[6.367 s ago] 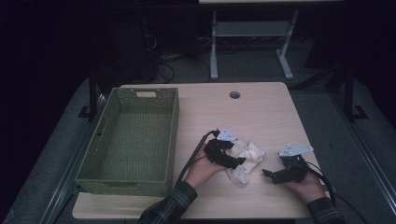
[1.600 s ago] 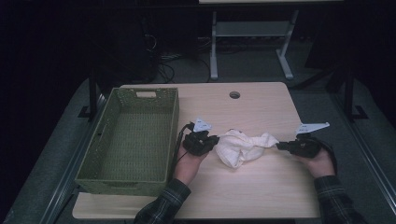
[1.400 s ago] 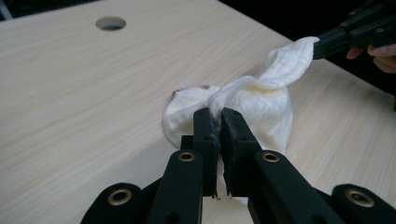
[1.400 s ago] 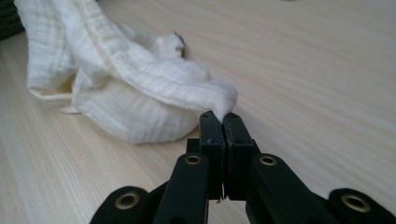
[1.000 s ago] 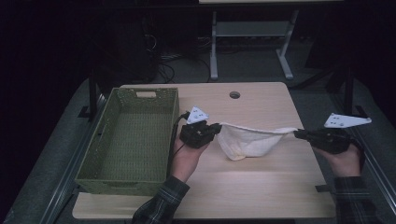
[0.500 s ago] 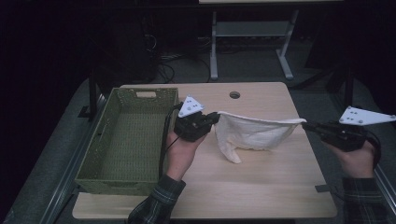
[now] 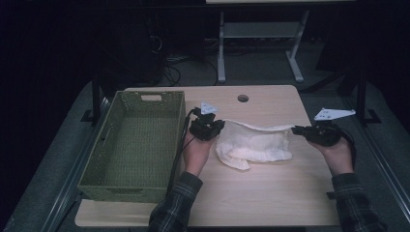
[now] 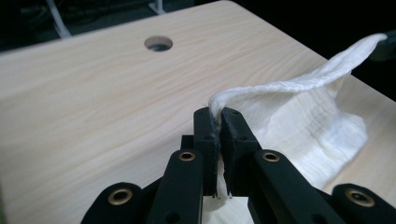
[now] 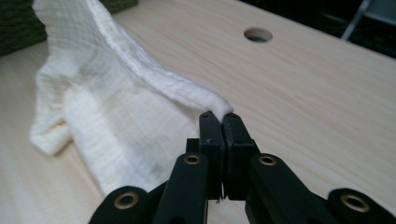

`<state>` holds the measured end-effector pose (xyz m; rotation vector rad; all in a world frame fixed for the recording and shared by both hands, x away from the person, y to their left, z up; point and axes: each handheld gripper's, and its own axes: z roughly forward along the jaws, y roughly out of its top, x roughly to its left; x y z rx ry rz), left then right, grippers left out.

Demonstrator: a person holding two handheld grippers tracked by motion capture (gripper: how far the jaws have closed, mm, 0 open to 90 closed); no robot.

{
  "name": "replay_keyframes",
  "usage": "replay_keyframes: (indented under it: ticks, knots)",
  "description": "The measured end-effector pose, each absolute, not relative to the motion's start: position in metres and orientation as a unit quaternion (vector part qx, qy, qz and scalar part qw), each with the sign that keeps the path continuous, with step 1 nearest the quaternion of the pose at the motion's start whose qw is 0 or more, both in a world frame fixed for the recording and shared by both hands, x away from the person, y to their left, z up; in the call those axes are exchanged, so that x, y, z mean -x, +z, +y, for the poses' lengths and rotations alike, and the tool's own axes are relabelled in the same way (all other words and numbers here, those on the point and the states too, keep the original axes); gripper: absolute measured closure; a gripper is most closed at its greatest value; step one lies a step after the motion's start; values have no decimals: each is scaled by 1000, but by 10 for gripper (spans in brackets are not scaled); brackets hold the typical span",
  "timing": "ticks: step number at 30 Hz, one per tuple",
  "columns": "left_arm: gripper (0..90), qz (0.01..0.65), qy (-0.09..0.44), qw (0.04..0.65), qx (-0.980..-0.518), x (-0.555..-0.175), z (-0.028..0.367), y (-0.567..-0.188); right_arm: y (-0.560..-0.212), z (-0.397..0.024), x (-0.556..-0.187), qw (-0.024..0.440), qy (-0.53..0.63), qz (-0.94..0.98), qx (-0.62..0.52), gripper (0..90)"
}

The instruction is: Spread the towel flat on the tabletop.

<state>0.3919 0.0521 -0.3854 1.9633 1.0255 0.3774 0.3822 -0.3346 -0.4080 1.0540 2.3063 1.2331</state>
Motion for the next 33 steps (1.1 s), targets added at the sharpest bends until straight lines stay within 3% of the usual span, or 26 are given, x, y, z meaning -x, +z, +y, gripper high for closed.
replay_keyframes:
  ticks: [15, 22, 33]
  knots:
    - [809, 469, 166, 377, -781, -452, 47, -431, -431, -331, -442, 154, 394, 807, -411, 869]
    - [762, 483, 164, 370, -776, -462, 54, -434, -432, -334, -462, 176, 363, 810, -426, 754]
    - [636, 419, 105, 414, -801, -424, 44, -424, -436, -329, -424, 148, 383, 818, -403, 727]
